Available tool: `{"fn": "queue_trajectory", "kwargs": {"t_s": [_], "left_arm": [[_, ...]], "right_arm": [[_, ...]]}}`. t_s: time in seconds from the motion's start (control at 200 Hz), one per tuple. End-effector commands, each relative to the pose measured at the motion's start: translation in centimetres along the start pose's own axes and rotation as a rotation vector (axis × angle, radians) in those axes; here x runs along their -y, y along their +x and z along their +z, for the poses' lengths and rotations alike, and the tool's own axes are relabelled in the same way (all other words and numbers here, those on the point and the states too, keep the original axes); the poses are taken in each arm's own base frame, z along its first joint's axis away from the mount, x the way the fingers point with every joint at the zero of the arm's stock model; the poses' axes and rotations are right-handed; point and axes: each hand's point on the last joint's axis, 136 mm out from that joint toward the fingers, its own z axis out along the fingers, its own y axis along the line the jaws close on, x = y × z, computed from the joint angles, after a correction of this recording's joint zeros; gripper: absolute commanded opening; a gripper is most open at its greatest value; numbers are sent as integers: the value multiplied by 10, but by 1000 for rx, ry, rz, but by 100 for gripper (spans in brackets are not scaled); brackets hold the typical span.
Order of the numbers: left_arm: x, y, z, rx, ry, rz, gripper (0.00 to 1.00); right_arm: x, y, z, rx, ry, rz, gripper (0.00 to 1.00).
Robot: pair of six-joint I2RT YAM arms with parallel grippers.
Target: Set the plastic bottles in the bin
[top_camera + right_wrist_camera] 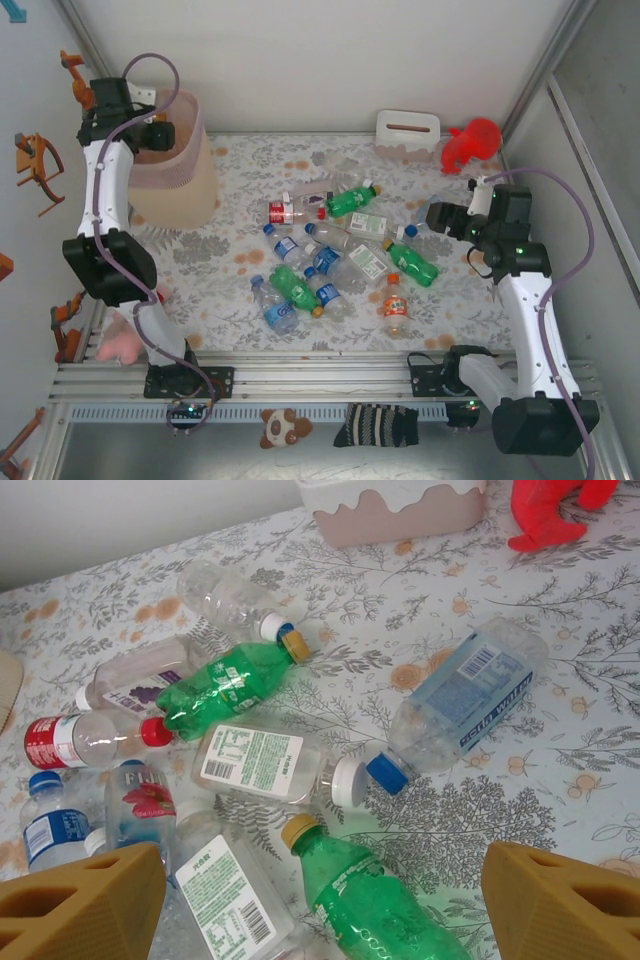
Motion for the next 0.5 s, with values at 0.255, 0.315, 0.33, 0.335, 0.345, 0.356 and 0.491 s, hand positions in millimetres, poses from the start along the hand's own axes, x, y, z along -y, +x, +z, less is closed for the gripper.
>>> {"fn": "queue_trajectory", "kwargs": {"t_s": [0.255, 0.315, 0.33, 0.335, 0.345, 0.356, 0.491], "left_arm": [[-1, 42, 47, -225, 25, -8, 60], [-1, 52, 56, -271, 23, -4, 60], [-1, 54, 58, -284, 22, -3, 60], [-1, 55, 59, -288, 22, -3, 60], [-1, 56, 60, -294, 23, -3, 60], [-1, 58, 61, -301, 24, -1, 60], [-2, 74, 74, -366, 19, 4, 60]], "right_arm": [[5, 4, 13, -5, 19, 20, 81], [6, 6, 14, -6, 23, 20, 81], [6, 6, 14, -6, 24, 22, 81], [6, 7, 14, -7, 24, 22, 81], [6, 7, 14, -6, 26, 21, 81], [7, 7, 15, -8, 27, 22, 81], [9, 11, 17, -15, 36, 23, 81]]}}
